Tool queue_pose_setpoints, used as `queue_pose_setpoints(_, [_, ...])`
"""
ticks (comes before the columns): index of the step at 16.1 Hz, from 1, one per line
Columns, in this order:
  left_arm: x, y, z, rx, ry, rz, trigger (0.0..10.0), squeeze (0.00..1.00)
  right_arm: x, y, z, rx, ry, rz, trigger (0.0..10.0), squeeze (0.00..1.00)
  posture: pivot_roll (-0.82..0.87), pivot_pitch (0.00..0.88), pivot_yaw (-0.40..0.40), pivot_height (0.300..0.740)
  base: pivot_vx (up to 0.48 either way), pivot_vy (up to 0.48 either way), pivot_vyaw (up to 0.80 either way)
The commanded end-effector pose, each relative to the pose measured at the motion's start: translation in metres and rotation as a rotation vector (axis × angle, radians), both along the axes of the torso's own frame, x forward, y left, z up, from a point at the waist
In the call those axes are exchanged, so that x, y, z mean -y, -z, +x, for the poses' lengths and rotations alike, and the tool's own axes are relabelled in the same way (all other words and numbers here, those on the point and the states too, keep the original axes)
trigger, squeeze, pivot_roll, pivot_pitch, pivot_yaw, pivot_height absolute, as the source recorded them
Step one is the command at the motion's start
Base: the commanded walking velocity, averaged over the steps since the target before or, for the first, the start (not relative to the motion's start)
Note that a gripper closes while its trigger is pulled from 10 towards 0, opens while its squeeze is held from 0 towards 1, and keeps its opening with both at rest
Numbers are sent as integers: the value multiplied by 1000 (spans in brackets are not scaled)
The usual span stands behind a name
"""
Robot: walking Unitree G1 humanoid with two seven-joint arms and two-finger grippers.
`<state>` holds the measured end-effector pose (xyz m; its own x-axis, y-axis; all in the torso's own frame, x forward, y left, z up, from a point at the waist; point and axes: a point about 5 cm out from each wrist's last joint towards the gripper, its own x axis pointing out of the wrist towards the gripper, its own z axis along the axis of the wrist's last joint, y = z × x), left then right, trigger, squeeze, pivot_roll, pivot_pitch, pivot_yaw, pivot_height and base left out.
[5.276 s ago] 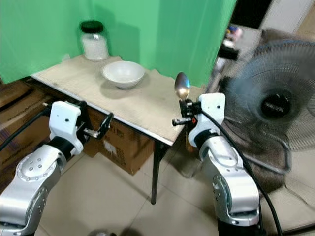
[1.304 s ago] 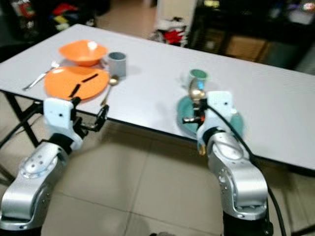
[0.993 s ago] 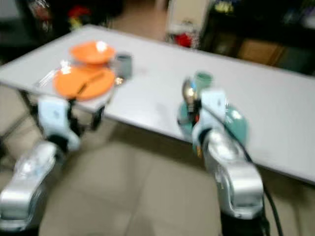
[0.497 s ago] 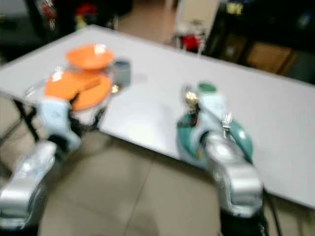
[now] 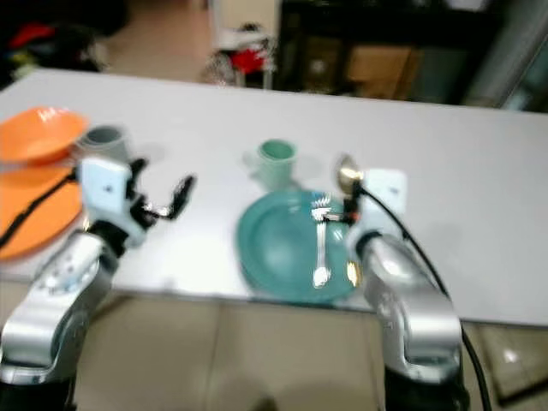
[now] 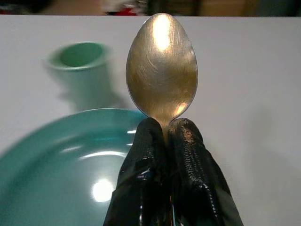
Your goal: Setting the table
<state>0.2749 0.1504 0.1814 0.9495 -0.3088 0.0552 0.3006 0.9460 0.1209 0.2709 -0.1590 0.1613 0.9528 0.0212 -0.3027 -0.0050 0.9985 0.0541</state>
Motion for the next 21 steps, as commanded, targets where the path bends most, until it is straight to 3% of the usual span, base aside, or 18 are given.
queue_pose_setpoints(1, [-10,3,1,-24,-29,13,10000,0,-11,-7,-1,24,-47,11,10000,0,82,0,2,740,0,0,0])
queue_pose_setpoints(5, [-6,3,5,-33,1,12,10000,0,-11,-4,-5,-3,-55,10,10000,0,59,0,35,740,0,161,0])
queue_pose_setpoints(12, [-13,5,5,-39,-17,28,10000,0,-24,-2,-3,-34,-153,-5,10000,0,87,0,9,740,0,479,-164])
queue_pose_setpoints(16, [-9,8,2,-55,17,77,10000,0,-26,2,7,-82,-161,-40,10000,0,97,0,13,740,0,-435,0])
queue_pose_setpoints(21, [4,8,-5,-77,140,82,10000,0,-15,4,26,-120,-108,-90,10000,0,105,0,16,740,0,0,0])
